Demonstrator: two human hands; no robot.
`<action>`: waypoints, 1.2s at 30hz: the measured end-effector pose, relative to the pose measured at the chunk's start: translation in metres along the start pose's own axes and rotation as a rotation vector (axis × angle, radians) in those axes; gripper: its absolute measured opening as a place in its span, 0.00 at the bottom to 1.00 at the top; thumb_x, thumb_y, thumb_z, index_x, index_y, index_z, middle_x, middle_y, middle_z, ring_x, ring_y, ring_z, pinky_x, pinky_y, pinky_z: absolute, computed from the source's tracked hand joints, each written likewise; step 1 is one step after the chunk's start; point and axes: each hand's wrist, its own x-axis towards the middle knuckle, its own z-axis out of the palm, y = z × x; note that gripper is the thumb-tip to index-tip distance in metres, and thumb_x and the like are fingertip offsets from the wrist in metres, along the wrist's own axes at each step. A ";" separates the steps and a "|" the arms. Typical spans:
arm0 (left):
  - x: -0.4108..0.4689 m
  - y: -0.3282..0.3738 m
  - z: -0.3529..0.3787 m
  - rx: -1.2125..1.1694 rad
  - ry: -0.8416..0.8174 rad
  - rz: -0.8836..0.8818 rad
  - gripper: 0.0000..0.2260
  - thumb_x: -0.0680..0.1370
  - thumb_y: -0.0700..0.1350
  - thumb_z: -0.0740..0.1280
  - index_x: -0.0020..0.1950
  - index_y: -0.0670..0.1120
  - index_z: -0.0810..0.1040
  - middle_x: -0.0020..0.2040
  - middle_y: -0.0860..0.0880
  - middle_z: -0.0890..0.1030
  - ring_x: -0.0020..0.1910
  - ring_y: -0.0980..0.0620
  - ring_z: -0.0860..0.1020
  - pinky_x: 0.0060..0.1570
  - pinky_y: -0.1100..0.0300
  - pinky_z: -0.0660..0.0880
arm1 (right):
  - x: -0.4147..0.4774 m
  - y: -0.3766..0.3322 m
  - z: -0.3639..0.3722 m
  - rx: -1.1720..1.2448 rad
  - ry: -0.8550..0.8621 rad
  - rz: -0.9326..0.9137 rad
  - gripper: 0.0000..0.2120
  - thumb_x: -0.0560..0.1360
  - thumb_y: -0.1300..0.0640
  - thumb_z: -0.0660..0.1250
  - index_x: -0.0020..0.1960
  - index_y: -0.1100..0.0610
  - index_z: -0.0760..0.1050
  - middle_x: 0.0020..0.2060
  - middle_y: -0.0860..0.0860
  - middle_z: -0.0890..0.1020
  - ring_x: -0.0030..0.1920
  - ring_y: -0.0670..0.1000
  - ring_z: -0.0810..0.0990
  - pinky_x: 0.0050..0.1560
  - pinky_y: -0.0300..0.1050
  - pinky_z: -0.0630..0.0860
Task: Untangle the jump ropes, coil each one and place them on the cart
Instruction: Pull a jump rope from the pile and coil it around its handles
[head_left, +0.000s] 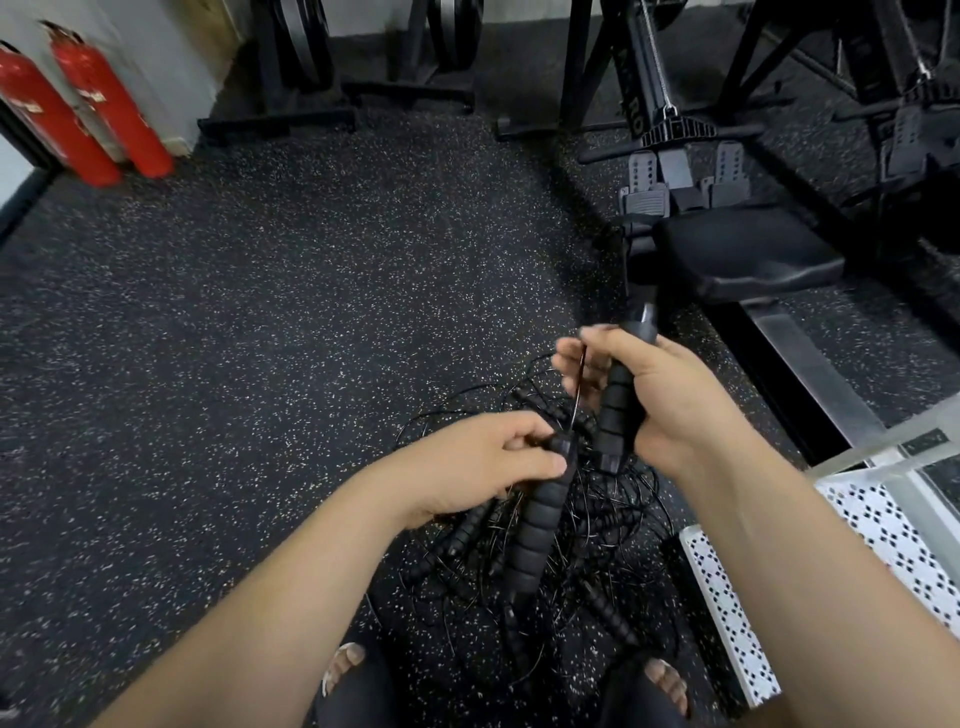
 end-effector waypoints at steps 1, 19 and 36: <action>-0.001 0.003 -0.003 -0.033 0.052 0.008 0.03 0.84 0.55 0.68 0.55 0.60 0.82 0.55 0.45 0.85 0.43 0.55 0.77 0.51 0.52 0.74 | -0.001 0.004 0.002 -0.032 -0.006 0.009 0.03 0.81 0.63 0.73 0.54 0.59 0.80 0.54 0.62 0.89 0.54 0.59 0.89 0.49 0.51 0.86; 0.015 0.003 -0.034 -0.482 0.485 0.077 0.13 0.84 0.62 0.66 0.58 0.57 0.84 0.54 0.53 0.86 0.59 0.44 0.81 0.68 0.39 0.74 | -0.011 0.012 0.047 -0.125 0.123 -0.038 0.08 0.83 0.54 0.63 0.50 0.53 0.80 0.40 0.50 0.84 0.41 0.52 0.78 0.52 0.58 0.76; 0.008 0.003 -0.043 -0.546 0.463 0.157 0.11 0.86 0.56 0.66 0.63 0.57 0.85 0.60 0.52 0.87 0.64 0.46 0.83 0.71 0.38 0.75 | -0.031 0.012 0.049 -0.414 -0.035 -0.272 0.11 0.85 0.55 0.69 0.61 0.42 0.85 0.55 0.40 0.89 0.56 0.41 0.87 0.64 0.49 0.79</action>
